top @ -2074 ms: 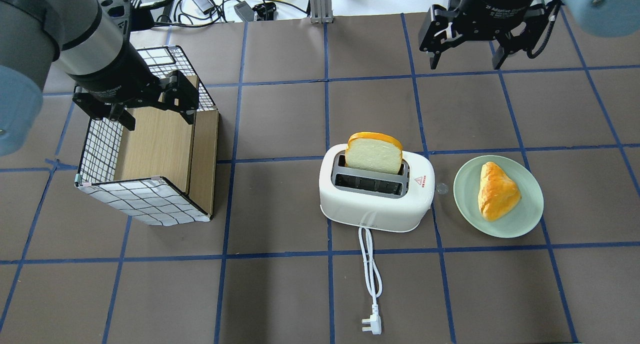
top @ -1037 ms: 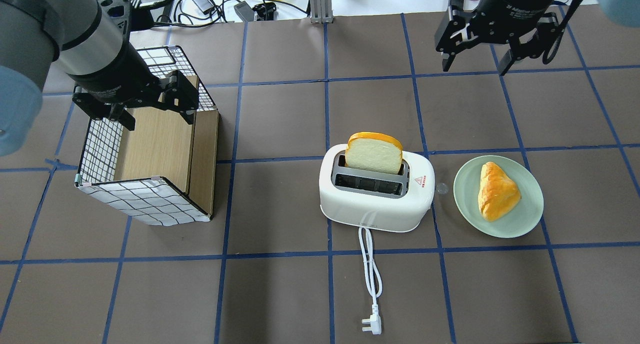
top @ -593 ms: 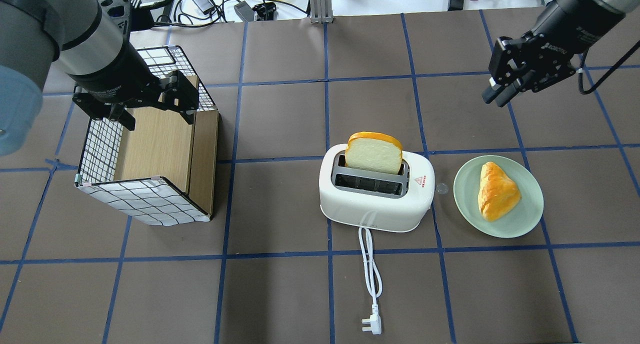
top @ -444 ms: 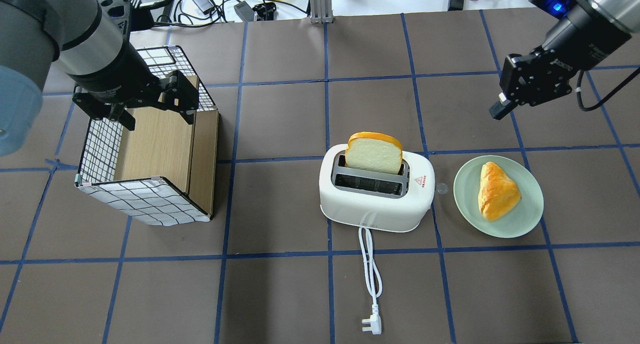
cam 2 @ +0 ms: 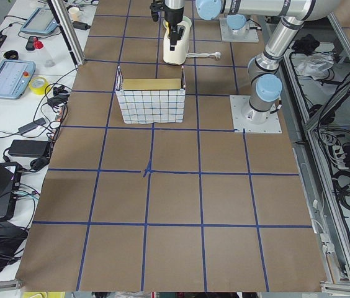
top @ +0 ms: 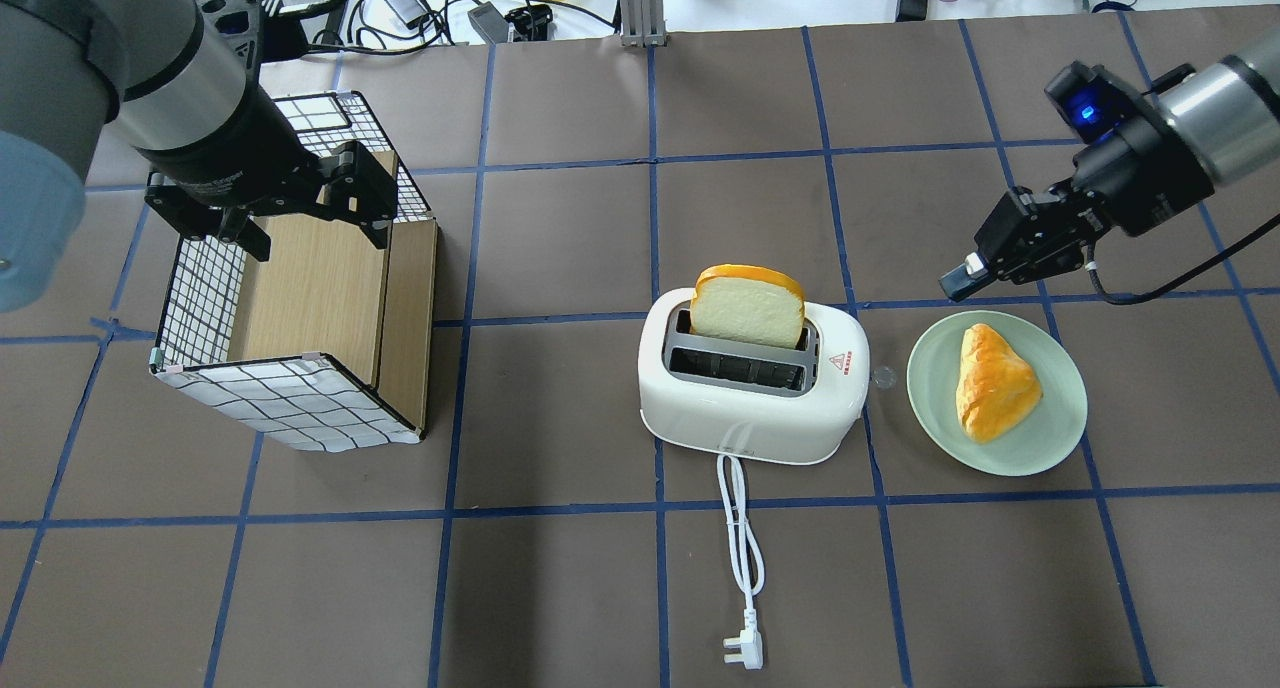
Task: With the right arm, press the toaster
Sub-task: 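Move the right gripper down toward the toaster's lever side, then position the right gripper on top of the white toaster's lever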
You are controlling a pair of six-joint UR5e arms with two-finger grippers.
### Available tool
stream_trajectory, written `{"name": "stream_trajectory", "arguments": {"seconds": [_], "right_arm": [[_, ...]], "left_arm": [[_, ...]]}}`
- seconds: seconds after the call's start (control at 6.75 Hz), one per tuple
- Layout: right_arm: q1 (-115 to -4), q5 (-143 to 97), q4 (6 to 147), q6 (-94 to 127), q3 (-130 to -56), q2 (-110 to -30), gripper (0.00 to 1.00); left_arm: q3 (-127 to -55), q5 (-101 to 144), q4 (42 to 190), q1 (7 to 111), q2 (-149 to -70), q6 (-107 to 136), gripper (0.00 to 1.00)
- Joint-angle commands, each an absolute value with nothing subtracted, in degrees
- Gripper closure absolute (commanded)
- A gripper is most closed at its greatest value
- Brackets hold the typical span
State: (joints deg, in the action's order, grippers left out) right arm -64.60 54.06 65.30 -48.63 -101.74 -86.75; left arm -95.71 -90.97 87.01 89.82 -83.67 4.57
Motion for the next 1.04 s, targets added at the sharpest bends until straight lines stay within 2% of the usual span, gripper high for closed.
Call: {"name": "stream_trajectory", "arguments": {"seconds": [0.0, 0.89], "right_arm": [[-60.48, 48.19, 65.21, -64.43, -110.09, -86.23, 1.00], [-60.38, 45.09, 71.87, -71.54, -117.32, -83.41, 1.00]], "left_arm": [[-95.71, -90.97, 87.01, 89.82, -83.67, 4.57, 0.00], [-95.71, -90.97, 87.01, 89.82, -83.67, 4.57, 0.00]]}}
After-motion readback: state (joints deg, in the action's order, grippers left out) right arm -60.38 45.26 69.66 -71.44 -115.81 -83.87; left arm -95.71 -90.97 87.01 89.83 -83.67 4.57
